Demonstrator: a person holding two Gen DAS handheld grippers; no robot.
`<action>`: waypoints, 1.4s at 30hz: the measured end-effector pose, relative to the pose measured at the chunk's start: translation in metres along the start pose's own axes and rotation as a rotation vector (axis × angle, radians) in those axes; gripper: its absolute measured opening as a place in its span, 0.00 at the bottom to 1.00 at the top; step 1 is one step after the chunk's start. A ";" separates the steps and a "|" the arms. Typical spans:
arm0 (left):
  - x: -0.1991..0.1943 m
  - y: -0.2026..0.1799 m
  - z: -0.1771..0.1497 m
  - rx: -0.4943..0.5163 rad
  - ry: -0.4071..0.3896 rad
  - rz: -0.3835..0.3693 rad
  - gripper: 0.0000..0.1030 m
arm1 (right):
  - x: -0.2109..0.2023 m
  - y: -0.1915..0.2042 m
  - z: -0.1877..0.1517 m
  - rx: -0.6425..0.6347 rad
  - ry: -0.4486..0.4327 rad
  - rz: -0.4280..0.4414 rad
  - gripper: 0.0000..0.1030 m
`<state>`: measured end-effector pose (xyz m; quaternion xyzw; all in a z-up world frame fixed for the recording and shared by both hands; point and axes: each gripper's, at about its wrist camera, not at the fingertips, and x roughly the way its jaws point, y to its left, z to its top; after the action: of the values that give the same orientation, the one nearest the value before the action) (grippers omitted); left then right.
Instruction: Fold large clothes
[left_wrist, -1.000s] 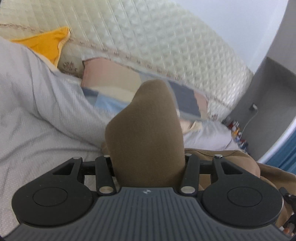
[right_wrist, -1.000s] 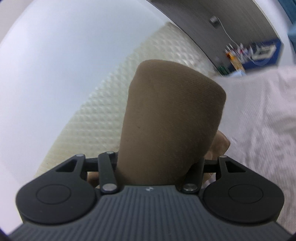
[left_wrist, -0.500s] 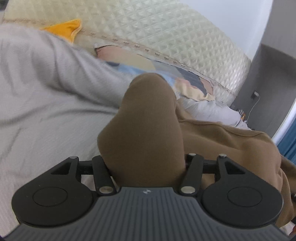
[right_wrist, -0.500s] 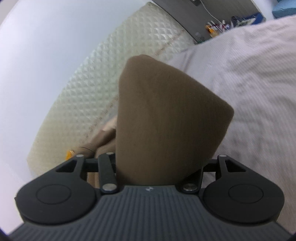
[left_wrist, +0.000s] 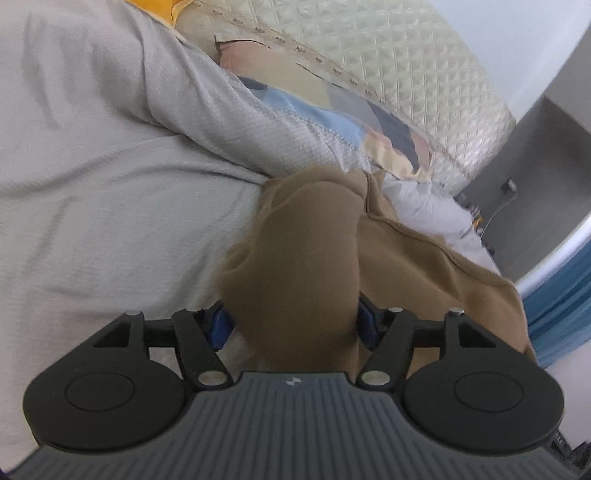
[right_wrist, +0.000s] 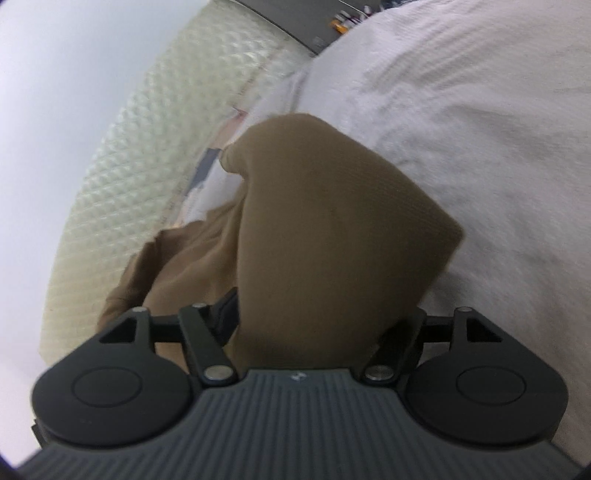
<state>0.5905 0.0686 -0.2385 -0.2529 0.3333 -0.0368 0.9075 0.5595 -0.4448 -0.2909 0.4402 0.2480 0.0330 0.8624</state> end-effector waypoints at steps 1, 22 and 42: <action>-0.009 -0.003 0.001 0.027 0.003 0.011 0.68 | -0.006 0.000 0.001 -0.004 0.004 -0.015 0.70; -0.291 -0.161 -0.025 0.378 -0.156 -0.063 0.68 | -0.231 0.178 0.014 -0.346 -0.168 0.003 0.69; -0.420 -0.198 -0.135 0.533 -0.215 -0.153 0.68 | -0.341 0.246 -0.099 -0.705 -0.201 0.069 0.70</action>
<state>0.2015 -0.0637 0.0160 -0.0326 0.1939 -0.1643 0.9666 0.2557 -0.3151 -0.0129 0.1253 0.1202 0.1022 0.9795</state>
